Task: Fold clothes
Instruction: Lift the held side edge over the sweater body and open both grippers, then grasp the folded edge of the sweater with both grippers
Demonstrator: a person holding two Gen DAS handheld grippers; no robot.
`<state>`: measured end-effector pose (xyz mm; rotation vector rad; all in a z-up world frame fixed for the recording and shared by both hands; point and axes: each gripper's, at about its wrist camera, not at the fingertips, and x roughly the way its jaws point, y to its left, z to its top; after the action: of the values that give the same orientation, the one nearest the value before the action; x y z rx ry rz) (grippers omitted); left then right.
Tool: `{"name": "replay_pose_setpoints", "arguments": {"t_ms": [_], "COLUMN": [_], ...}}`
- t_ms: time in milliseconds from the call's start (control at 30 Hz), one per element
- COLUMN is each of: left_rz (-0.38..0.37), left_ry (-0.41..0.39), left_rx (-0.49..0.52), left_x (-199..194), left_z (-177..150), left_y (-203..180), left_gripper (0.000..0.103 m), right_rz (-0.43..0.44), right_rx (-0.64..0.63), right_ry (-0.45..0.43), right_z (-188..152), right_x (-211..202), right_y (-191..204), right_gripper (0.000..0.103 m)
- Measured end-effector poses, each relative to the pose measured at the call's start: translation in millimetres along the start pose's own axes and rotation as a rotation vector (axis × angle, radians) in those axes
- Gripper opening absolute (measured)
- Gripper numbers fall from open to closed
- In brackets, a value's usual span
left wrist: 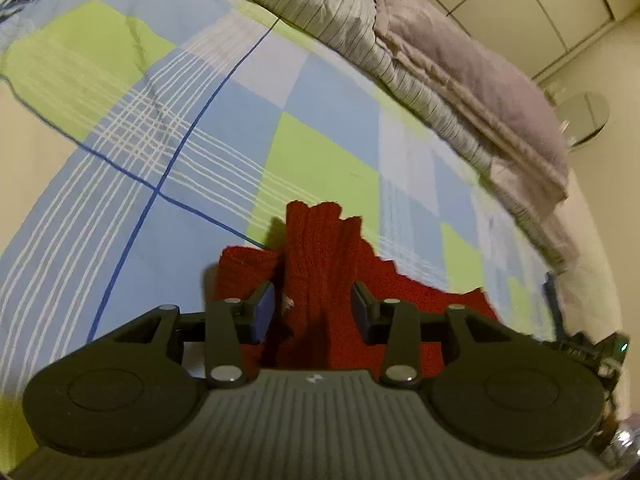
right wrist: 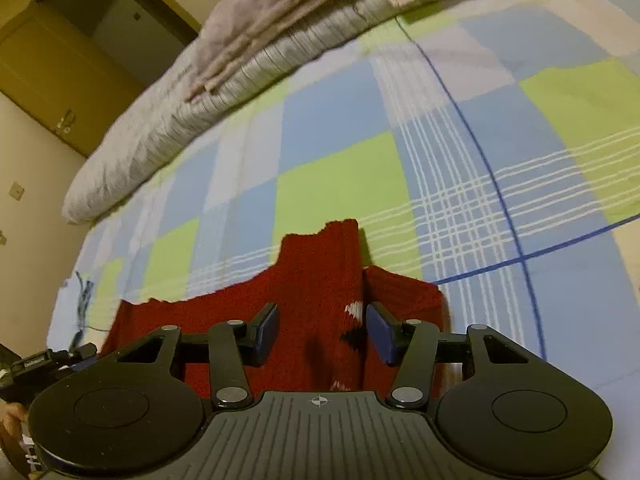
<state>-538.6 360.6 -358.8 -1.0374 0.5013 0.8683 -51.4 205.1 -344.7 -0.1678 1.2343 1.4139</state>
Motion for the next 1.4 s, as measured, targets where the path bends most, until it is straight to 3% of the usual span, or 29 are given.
{"name": "replay_pose_setpoints", "arguments": {"t_ms": [33,67,133,167,267,367,467,533,600,667,733,800,967,1100,1167,1200,1233,1267,1400], "left_rz": [0.008,0.015,0.029,0.027,-0.048,-0.043,-0.005,0.056,0.074,0.066,0.038,0.033,-0.018,-0.043,-0.021,-0.016,-0.018,-0.012,-0.017], "left_ry": [0.001,0.005,0.014,0.012,-0.072,-0.121,-0.063,-0.016,-0.012,-0.023,-0.041,-0.052,-0.02,0.0,0.012,0.021,0.026,0.015,-0.104], "left_rx": [0.026,0.062,0.142,0.176,0.163,0.115,0.06,0.076,0.043,-0.013,-0.06,-0.086,-0.168,-0.17,-0.159,-0.153,-0.143,-0.121,-0.109], "left_x": [3,6,11,11,-8,-14,7,24,27,22,5,-17,-71,-93,-89,-86,-84,-84,-110], "left_z": [0,0,0,1,10,21,22,15,10,5,-1,-9,-60,-101,-115,-120,-123,-124,-119], "left_y": [-3,-7,-16,-20,-16,-2,11,11,14,19,26,28,25,13,11,10,9,8,11], "left_gripper": [0.036,0.036,0.024,0.007,0.006,0.006,0.006,0.008,0.011,0.017,0.021,0.029,0.032,0.033,0.03,0.024,0.016,0.009,0.008], "right_rz": [-0.003,-0.009,-0.033,-0.04,0.019,0.009,-0.026,-0.065,-0.118,-0.115,-0.06,-0.037,-0.022,-0.011,-0.004,-0.005,-0.009,-0.019,-0.071], "right_rx": [-0.001,-0.004,-0.02,-0.04,-0.073,-0.077,-0.025,0.012,0.029,0.038,0.073,0.111,0.134,0.18,0.199,0.197,0.187,0.174,0.158], "right_ry": [0.011,0.027,0.046,0.028,-0.096,-0.163,-0.114,-0.063,-0.006,-0.014,-0.049,-0.077,-0.065,-0.038,-0.039,-0.042,-0.047,-0.048,-0.074], "right_z": [0,0,-1,-3,-2,7,11,11,3,-5,-11,-19,-59,-96,-110,-114,-116,-117,-113], "right_x": [6,11,15,12,-20,-44,-30,-15,1,1,-15,-36,-85,-104,-107,-106,-105,-105,-118], "right_y": [0,0,1,3,6,-1,-18,-28,-30,-26,-24,-20,-10,-9,-6,-4,-2,0,-1], "right_gripper": [0.047,0.03,0.009,0.008,0.007,0.007,0.007,0.007,0.008,0.032,0.044,0.044,0.044,0.044,0.043,0.042,0.019,0.013,0.007]}}
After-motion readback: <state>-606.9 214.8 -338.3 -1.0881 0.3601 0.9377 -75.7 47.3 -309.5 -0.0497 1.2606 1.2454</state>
